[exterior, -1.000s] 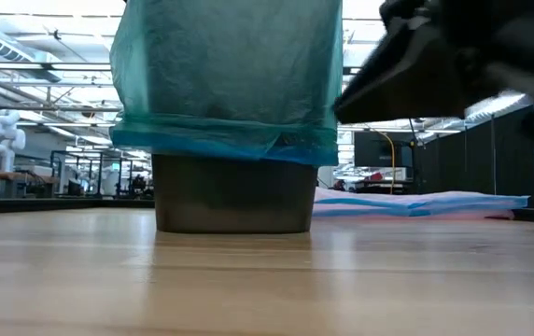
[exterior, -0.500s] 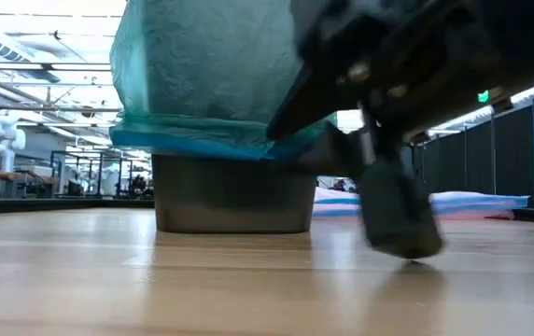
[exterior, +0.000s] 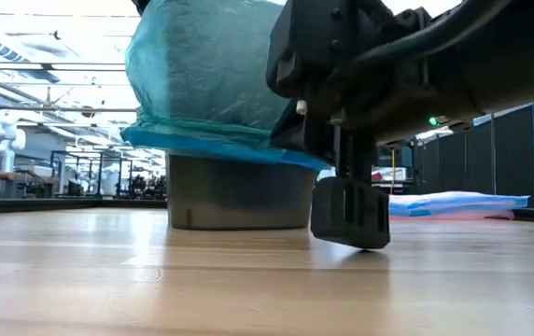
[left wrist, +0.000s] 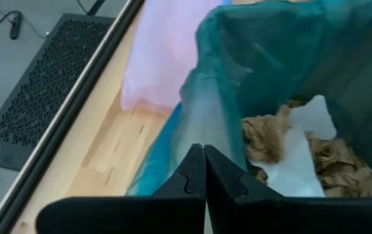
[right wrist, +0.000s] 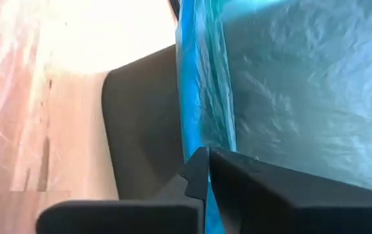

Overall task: Place trash/remove bag and relplace
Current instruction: Close the trash bag

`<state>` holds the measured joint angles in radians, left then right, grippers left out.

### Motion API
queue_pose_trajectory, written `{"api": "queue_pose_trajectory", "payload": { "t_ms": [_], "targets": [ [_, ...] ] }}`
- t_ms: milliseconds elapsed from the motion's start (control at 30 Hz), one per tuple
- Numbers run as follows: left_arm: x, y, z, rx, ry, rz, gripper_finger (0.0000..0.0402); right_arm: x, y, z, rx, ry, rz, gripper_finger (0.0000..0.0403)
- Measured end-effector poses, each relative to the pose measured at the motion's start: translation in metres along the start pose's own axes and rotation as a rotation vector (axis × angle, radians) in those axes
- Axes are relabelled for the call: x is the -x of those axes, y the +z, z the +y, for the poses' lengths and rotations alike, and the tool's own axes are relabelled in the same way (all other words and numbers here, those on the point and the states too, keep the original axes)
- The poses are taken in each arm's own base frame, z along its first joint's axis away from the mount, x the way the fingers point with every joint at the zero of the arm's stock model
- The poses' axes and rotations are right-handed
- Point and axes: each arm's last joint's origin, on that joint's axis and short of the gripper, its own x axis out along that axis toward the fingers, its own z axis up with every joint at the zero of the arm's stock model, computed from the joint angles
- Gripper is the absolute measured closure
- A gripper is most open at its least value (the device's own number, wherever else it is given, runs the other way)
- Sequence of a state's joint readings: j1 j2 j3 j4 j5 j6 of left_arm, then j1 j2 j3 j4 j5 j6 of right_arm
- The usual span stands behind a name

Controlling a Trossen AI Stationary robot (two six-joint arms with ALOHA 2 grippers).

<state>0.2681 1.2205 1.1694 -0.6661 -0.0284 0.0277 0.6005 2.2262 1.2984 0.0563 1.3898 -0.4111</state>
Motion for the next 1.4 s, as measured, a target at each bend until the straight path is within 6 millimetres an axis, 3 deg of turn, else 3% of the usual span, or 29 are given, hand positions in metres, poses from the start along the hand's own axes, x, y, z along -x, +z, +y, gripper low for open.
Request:
{"api": "queue_pose_trajectory", "payload": {
  "t_ms": [233,433,633,867,1000,1100,1233,1400],
  "targets": [
    [0.0,0.0,-0.005,-0.016,-0.001,-0.004,0.0402,0.014,0.011,-0.02,-0.053,0.01,-0.037,0.0402],
    [0.0,0.0,-0.006,-0.021,0.015,-0.003,0.0402,0.003,-0.002,-0.017,-0.06,0.03,0.014,0.0393],
    [0.0,0.0,-0.006,-0.023,0.015,0.005,0.0402,-0.01,-0.01,-0.014,-0.117,0.137,0.045,0.0345],
    [0.0,0.0,-0.006,-0.03,0.016,0.005,0.0402,-0.031,-0.02,-0.018,-0.163,0.119,0.119,0.028],
    [0.0,0.0,-0.006,-0.032,0.022,0.005,0.0402,-0.041,-0.023,-0.02,-0.183,0.108,0.149,0.0264],
    [0.0,0.0,-0.006,-0.033,0.022,0.005,0.0402,-0.044,-0.024,-0.021,-0.188,0.094,0.155,0.0289],
    [0.0,0.0,-0.006,-0.051,0.021,0.005,0.0402,-0.04,-0.023,-0.021,-0.152,0.057,0.145,0.0383],
    [0.0,0.0,-0.006,-0.058,0.014,0.005,0.0402,-0.032,-0.018,-0.024,-0.159,0.032,0.122,0.04]
  ]
}}
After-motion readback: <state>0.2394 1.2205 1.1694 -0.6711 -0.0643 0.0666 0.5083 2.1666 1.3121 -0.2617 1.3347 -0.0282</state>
